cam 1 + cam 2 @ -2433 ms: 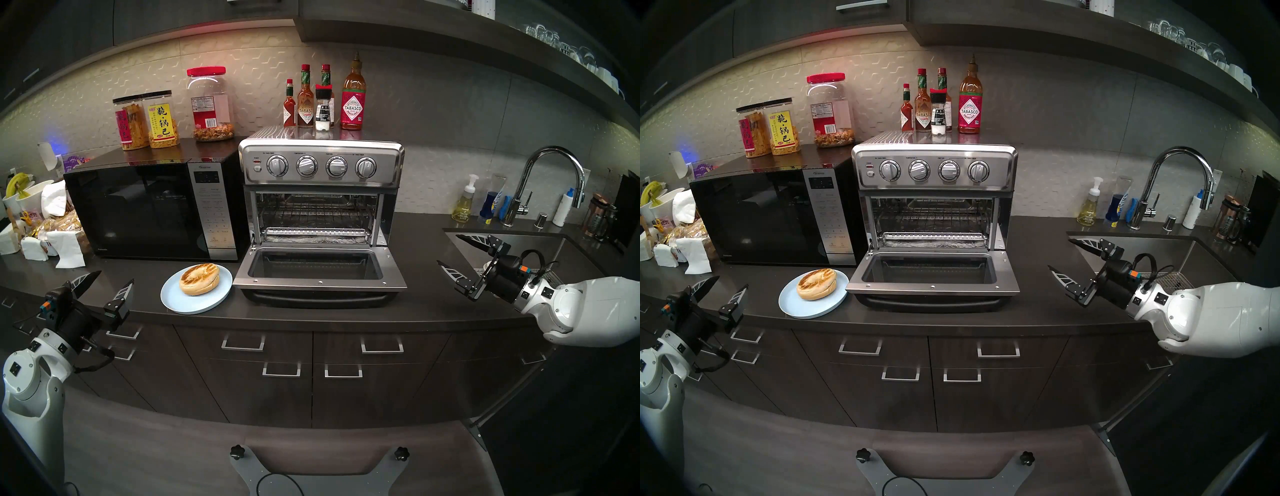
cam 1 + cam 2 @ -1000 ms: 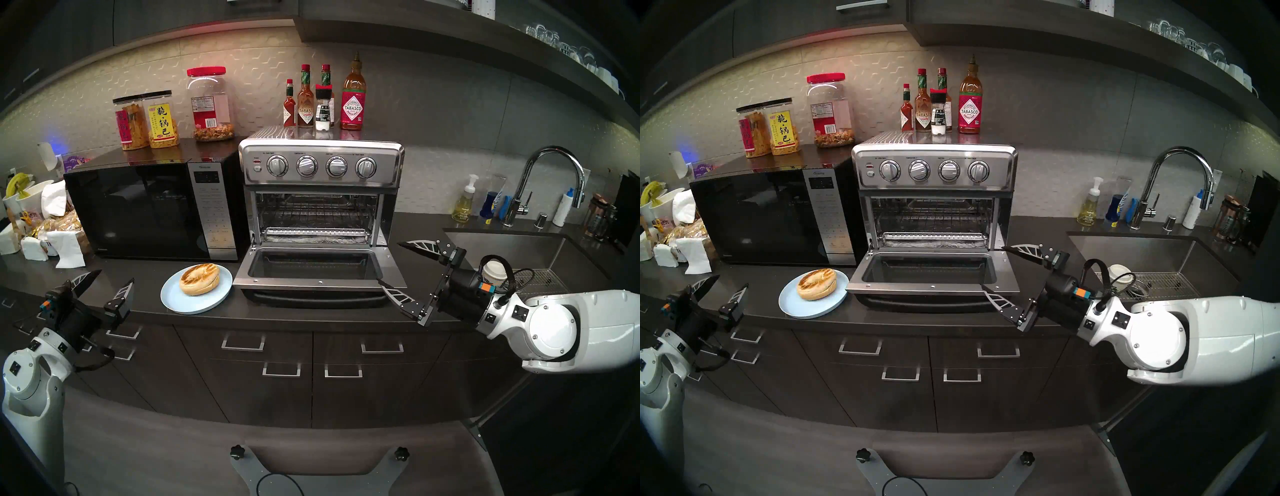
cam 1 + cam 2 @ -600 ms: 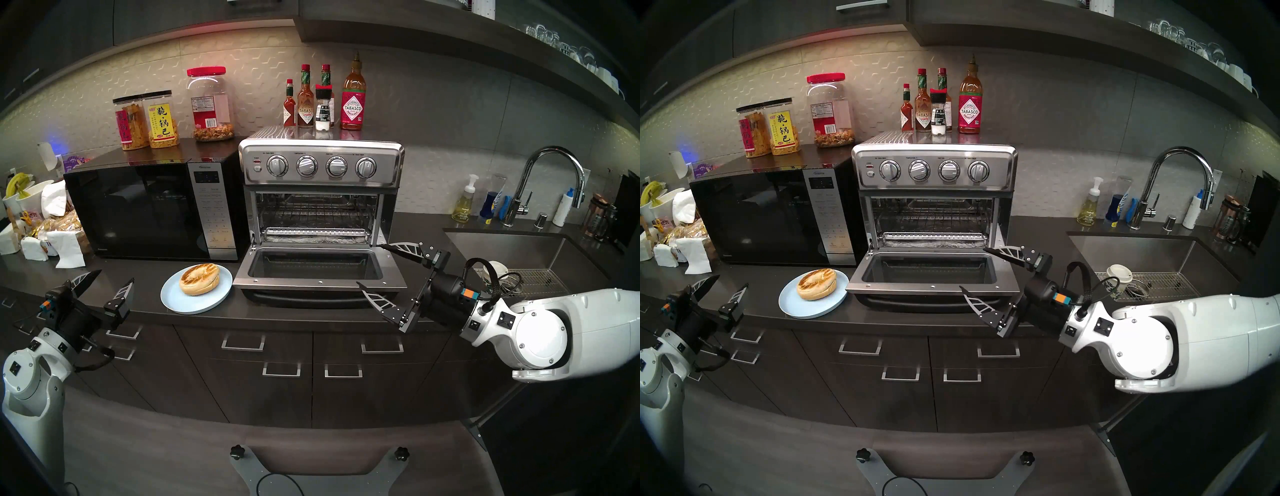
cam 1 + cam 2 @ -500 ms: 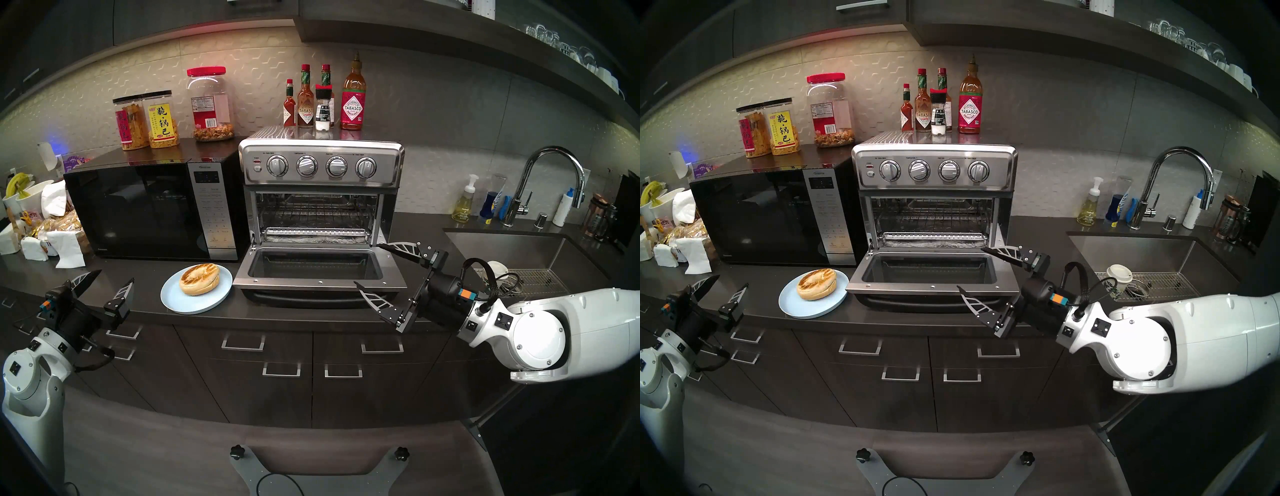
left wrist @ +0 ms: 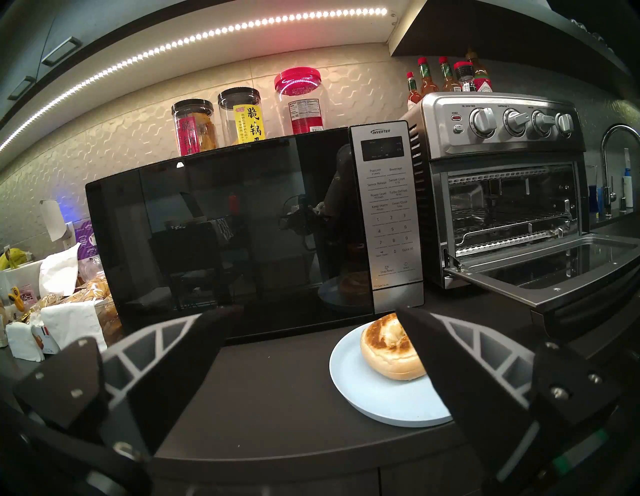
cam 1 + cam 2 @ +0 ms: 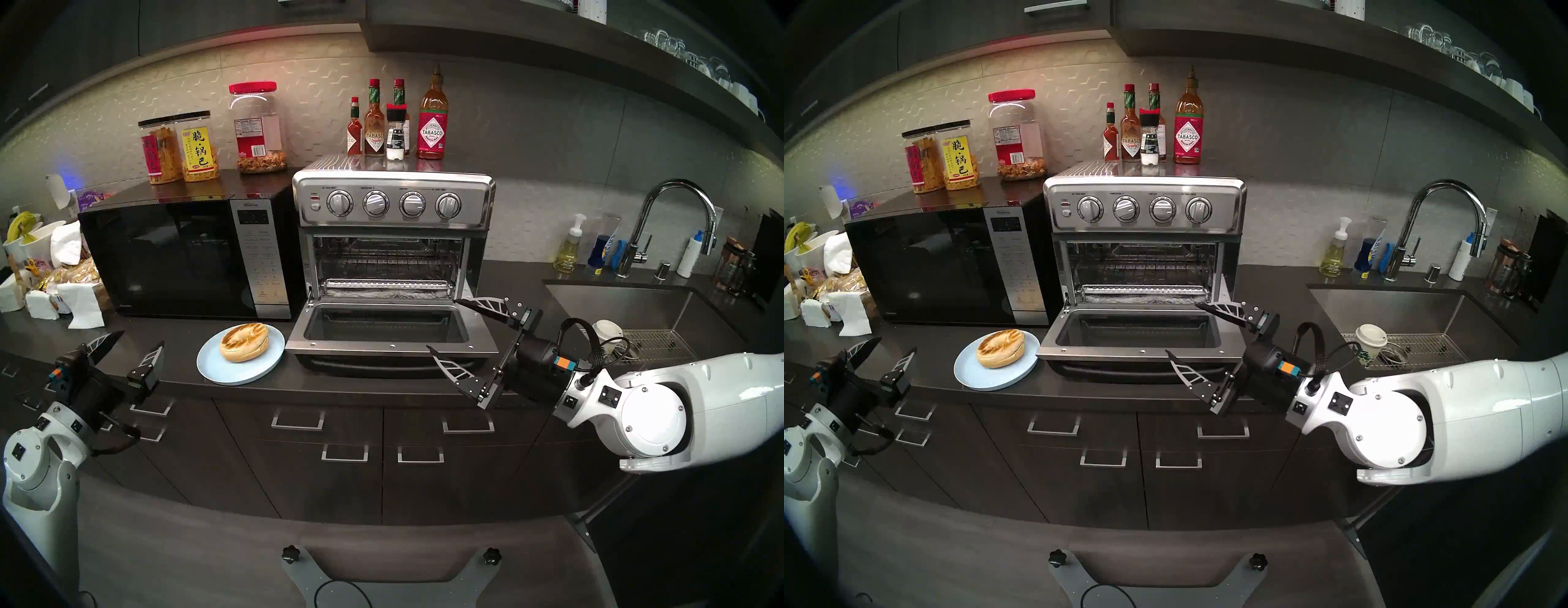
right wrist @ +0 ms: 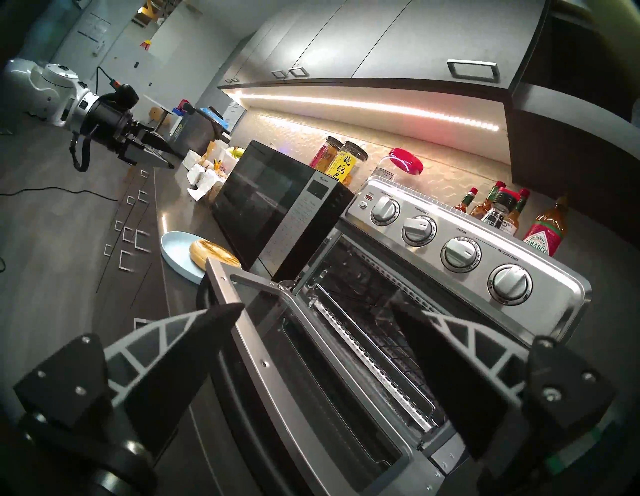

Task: Open the oven and place the bagel inside on the rack

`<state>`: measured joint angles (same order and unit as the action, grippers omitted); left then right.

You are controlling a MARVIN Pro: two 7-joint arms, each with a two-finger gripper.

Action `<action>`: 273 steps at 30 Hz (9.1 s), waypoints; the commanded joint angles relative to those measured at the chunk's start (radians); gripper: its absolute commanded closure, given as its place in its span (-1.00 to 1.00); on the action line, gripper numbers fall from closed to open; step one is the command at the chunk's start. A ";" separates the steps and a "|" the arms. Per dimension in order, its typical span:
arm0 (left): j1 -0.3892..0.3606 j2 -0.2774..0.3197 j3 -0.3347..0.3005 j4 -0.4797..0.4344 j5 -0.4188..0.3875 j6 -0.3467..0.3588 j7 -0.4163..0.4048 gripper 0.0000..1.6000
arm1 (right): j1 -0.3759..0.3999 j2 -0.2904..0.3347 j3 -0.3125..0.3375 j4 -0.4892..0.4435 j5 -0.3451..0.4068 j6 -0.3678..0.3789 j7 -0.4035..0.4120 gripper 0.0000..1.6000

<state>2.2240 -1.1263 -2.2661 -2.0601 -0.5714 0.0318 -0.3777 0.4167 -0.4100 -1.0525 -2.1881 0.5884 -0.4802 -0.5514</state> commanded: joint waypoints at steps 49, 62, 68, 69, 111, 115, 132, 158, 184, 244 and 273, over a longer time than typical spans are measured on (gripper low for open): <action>-0.001 0.000 -0.008 -0.019 0.003 -0.002 0.000 -1.00 | -0.428 -0.687 0.553 0.143 0.238 0.451 -0.224 -1.00; 0.000 -0.001 -0.008 -0.021 0.003 -0.002 0.000 -1.00 | -0.360 -0.742 0.552 0.097 0.256 0.576 -0.204 -1.00; 0.000 -0.001 -0.008 -0.021 0.003 -0.001 0.000 -1.00 | -0.333 -0.773 0.573 0.108 0.282 0.647 -0.181 -1.00; 0.000 -0.001 -0.008 -0.021 0.003 -0.001 0.000 -1.00 | -0.335 -0.783 0.586 0.113 0.304 0.658 -0.173 -1.00; 0.000 -0.002 -0.009 -0.022 0.004 -0.001 0.001 -1.00 | -0.339 -1.070 0.679 0.649 0.422 0.717 0.259 -1.00; 0.000 -0.002 -0.009 -0.023 0.004 0.000 0.001 -1.00 | -0.347 -1.085 0.669 0.677 0.440 0.721 0.305 -1.00; 0.000 -0.002 -0.009 -0.023 0.004 0.000 0.001 -1.00 | -0.379 -1.077 0.659 0.684 0.420 0.693 0.302 -1.00; 0.000 -0.002 -0.009 -0.022 0.004 -0.001 0.001 -1.00 | -0.345 -1.115 0.657 0.710 0.434 0.761 0.363 -1.00; 0.000 -0.002 -0.009 -0.021 0.004 -0.001 0.000 -1.00 | -0.330 -1.407 0.738 1.059 0.581 1.094 0.557 -1.00; -0.002 -0.001 -0.008 -0.019 0.004 -0.002 -0.001 -1.00 | -0.577 -1.597 0.869 1.597 0.505 1.143 0.717 -1.00; -0.003 -0.001 -0.007 -0.018 0.003 -0.003 -0.001 -1.00 | -0.586 -1.597 0.928 1.558 0.413 1.129 0.687 -1.00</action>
<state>2.2222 -1.1296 -2.2658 -2.0603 -0.5692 0.0320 -0.3789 -0.1768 -2.0067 -0.1417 -0.6395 1.0152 0.6545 0.1435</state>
